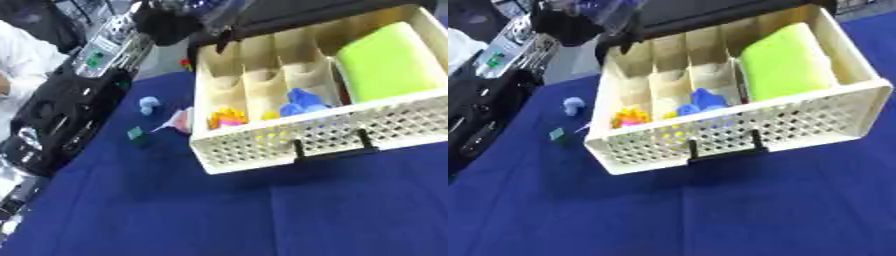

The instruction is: Pick up objects from table and place into drawer.

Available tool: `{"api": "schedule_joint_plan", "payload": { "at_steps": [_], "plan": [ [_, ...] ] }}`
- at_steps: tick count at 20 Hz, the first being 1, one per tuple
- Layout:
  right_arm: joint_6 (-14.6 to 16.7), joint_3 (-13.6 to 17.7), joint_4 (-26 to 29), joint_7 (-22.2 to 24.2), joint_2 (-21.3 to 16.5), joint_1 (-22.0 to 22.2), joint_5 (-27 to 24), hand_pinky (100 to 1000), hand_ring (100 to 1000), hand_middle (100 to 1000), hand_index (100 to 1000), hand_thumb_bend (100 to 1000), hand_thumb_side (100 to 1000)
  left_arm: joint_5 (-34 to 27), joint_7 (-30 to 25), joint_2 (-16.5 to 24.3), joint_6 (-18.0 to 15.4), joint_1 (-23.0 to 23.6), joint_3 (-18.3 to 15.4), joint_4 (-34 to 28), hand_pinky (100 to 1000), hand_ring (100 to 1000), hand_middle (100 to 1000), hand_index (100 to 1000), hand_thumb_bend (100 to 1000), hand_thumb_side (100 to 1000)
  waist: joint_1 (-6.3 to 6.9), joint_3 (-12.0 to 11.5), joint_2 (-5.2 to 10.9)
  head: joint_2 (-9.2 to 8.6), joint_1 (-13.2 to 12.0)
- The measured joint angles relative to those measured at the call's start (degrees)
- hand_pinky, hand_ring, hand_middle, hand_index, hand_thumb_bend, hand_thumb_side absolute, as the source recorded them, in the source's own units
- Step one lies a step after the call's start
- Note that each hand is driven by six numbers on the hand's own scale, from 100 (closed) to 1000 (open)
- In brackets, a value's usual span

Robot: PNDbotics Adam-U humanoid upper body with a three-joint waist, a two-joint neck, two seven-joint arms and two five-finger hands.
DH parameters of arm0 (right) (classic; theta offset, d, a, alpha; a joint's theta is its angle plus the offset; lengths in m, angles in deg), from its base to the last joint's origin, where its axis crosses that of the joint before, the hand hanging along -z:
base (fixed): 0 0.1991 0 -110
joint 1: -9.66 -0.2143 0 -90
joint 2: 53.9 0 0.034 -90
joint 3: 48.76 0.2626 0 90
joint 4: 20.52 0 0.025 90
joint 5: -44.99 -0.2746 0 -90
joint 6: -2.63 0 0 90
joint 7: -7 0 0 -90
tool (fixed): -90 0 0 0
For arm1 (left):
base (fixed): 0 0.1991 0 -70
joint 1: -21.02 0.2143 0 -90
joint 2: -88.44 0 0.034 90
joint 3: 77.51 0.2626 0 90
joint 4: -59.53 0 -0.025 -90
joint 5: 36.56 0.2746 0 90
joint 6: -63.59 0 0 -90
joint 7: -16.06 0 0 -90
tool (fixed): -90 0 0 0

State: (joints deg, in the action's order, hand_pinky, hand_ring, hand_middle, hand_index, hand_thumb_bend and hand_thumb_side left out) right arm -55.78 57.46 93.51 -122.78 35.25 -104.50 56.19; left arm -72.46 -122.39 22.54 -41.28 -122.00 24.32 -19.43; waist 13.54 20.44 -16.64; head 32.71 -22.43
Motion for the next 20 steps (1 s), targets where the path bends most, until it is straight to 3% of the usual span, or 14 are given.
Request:
{"api": "schedule_joint_plan", "payload": {
  "at_steps": [1, 2, 4, 10, 13, 15, 17, 20],
  "plan": [
    [0.0, 0.0, 0.0, 0.0, 0.0, 0.0, -0.1, 644, 706, 514, 737, 100, 946, 0.6, 0.4, -0.1, -0.4, 0.0, 0.0, 0.0, 508, 721, 710, 832, 100, 915, 0.00, 0.0, 0.01, 0.01, 0.0],
    [-0.1, 0.0, 0.0, 0.0, 0.1, 0.0, -0.2, 643, 707, 512, 737, 100, 943, 1.4, 0.9, -0.1, -1.0, 0.0, 0.0, 0.1, 592, 779, 772, 897, 119, 936, 0.00, 0.0, 0.04, 0.02, 0.0],
    [-0.2, 0.0, 0.0, -0.1, 0.4, 0.0, -0.2, 643, 707, 511, 736, 100, 941, 3.2, 2.4, -0.3, -2.4, 0.1, 0.0, 0.5, 659, 825, 824, 938, 204, 981, 0.00, 0.0, 0.06, 0.20, 0.2],
    [-0.5, 0.1, 0.0, 0.1, 0.5, 0.1, -0.3, 643, 707, 510, 735, 100, 943, 5.3, 4.8, -0.3, -4.9, 0.8, -0.2, 1.1, 673, 828, 847, 980, 175, 996, 0.01, -0.1, 0.06, 0.54, 0.8],
    [-0.5, 0.1, 0.0, 0.1, 0.5, 0.3, -0.3, 642, 708, 509, 733, 100, 943, 5.7, 5.2, -0.3, -5.3, 1.0, -0.2, 1.1, 679, 832, 862, 1000, 169, 971, 0.01, -0.1, 0.06, 0.55, 1.0],
    [-0.5, 0.1, 0.0, 0.1, 0.5, 0.4, -0.3, 642, 708, 509, 733, 100, 942, 5.9, 5.5, -0.3, -5.6, 1.1, -0.3, 1.1, 679, 833, 873, 1000, 100, 870, 0.01, -0.1, 0.06, 0.58, 1.0],
    [-0.5, 0.1, 0.0, 0.1, 0.5, 0.5, -0.3, 642, 707, 508, 733, 100, 941, 6.4, 5.8, -0.3, -5.9, 1.2, -0.3, 1.1, 677, 832, 874, 1000, 100, 779, 0.01, -0.2, 0.06, 0.80, 1.1],
    [-0.5, 0.1, 0.0, 0.1, 0.5, 0.5, -0.3, 642, 708, 508, 732, 100, 939, 7.3, 6.6, -0.3, -6.7, 1.4, -0.4, 1.0, 669, 824, 861, 1000, 100, 805, 0.01, -0.2, 0.06, 0.99, 1.4]
  ]
}}
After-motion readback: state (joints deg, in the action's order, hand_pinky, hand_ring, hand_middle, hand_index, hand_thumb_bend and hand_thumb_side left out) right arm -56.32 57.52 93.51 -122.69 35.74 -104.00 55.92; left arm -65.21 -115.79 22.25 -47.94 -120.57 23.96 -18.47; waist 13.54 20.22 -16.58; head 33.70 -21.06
